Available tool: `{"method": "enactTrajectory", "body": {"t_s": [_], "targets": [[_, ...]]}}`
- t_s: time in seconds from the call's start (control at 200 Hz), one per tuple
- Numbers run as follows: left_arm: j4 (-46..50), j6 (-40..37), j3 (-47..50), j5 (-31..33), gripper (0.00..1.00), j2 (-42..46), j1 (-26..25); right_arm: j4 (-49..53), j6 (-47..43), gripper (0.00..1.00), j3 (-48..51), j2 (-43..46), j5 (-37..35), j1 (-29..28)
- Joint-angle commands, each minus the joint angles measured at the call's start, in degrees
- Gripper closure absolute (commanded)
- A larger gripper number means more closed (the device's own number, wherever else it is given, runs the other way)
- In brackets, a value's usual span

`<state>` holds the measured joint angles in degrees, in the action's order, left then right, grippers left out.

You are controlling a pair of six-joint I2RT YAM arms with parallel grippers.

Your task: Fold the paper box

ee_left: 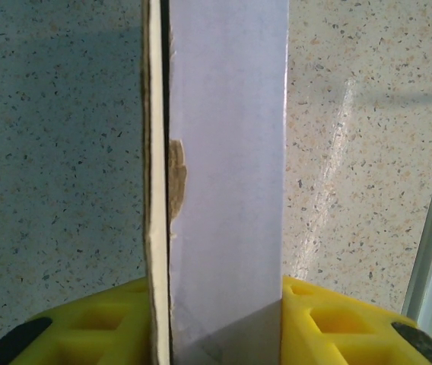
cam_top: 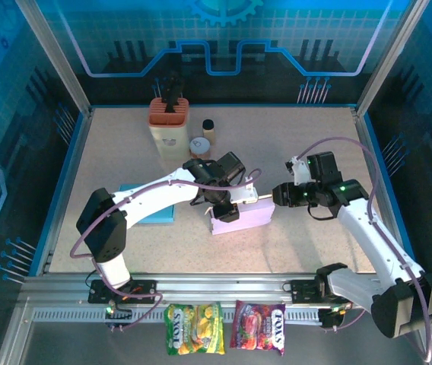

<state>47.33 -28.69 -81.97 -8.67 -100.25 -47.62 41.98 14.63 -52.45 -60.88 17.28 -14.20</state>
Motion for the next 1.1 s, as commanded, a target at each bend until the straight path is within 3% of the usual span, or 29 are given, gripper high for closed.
{"method": "enactTrajectory", "body": {"t_s": [0.0, 0.175, 0.42, 0.6, 0.9, 1.096], "targets": [[0.7, -1.0, -1.3, -2.1, 0.62, -0.3, 0.4, -0.2, -2.0, 0.55, -0.7, -0.4, -0.6, 0.7], [0.7, -1.0, -1.4, -2.9, 0.62, -0.6, 0.5, -2.7, -2.3, 0.5, 0.3, -3.0, 3.2, 1.7], [1.0, -1.0, -1.6, -2.6, 0.61, -0.6, 0.9, -2.2, -1.9, 0.64, 0.4, -2.5, 7.0, 1.3], [1.1, -1.1, -1.6, -2.5, 0.61, -0.8, 1.1, -2.2, -0.2, 0.65, 1.7, -0.7, 7.0, 0.8], [1.4, -1.2, -1.9, -1.7, 0.61, -1.2, 1.1, -1.5, 1.8, 0.64, 1.7, 0.9, 4.7, -1.5], [1.5, -1.7, -1.8, -1.9, 0.62, -1.1, 1.1, -0.2, 2.3, 0.65, 3.3, 1.2, -1.9, -2.4]]}}
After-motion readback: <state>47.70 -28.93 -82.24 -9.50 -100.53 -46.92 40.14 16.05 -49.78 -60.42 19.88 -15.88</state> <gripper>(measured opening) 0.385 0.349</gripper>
